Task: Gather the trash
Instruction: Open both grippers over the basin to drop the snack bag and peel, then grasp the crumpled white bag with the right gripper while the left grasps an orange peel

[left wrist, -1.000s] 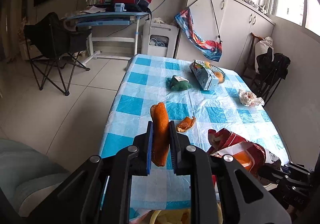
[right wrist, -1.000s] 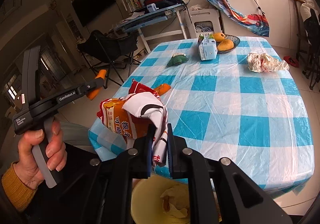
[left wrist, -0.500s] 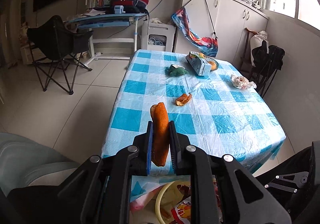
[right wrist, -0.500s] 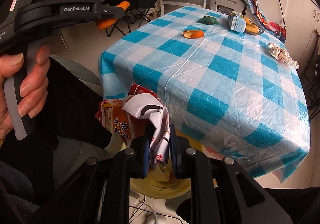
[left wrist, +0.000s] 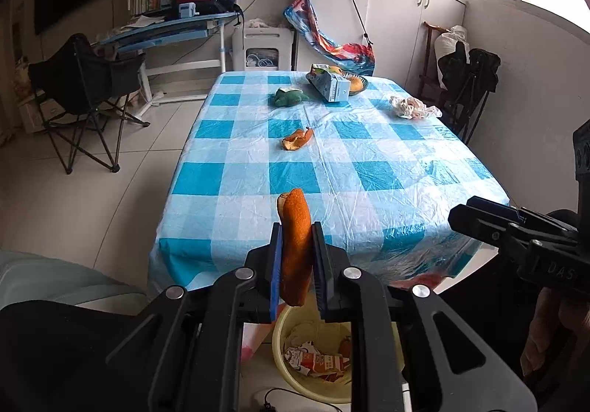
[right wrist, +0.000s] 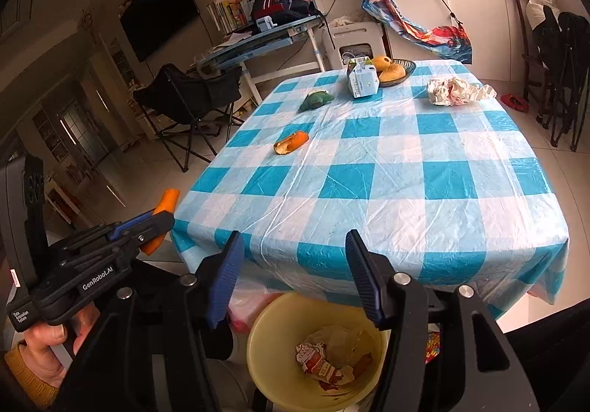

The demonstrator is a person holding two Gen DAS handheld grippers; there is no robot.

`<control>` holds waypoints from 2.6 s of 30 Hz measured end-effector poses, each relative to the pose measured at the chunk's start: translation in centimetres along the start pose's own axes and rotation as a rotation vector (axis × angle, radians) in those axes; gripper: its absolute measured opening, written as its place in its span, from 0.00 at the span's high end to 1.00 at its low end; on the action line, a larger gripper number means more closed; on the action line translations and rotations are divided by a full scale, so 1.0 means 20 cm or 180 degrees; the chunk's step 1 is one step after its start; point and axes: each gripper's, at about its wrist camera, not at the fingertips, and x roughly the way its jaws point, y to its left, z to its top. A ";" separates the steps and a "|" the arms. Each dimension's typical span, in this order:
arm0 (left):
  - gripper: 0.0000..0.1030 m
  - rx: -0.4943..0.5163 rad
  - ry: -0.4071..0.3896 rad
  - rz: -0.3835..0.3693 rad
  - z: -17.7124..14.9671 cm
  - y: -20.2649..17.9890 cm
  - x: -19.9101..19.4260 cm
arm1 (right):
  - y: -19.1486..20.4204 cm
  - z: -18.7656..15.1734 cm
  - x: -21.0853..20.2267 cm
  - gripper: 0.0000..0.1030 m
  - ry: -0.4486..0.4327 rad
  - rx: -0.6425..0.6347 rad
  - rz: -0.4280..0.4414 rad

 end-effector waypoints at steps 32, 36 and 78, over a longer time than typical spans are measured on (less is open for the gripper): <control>0.45 0.0540 -0.0281 0.0245 -0.09 -0.20 -0.15 | -0.04 0.00 -0.01 0.41 -0.0110 0.0123 -0.0039; 0.44 0.0496 -0.0305 0.0275 -0.08 -0.19 -0.15 | -0.03 0.00 0.00 0.41 -0.0081 0.0097 -0.0043; 0.55 0.0052 0.0596 0.0221 0.65 -0.01 1.18 | -0.79 0.87 0.61 0.29 0.0191 0.0086 -0.1167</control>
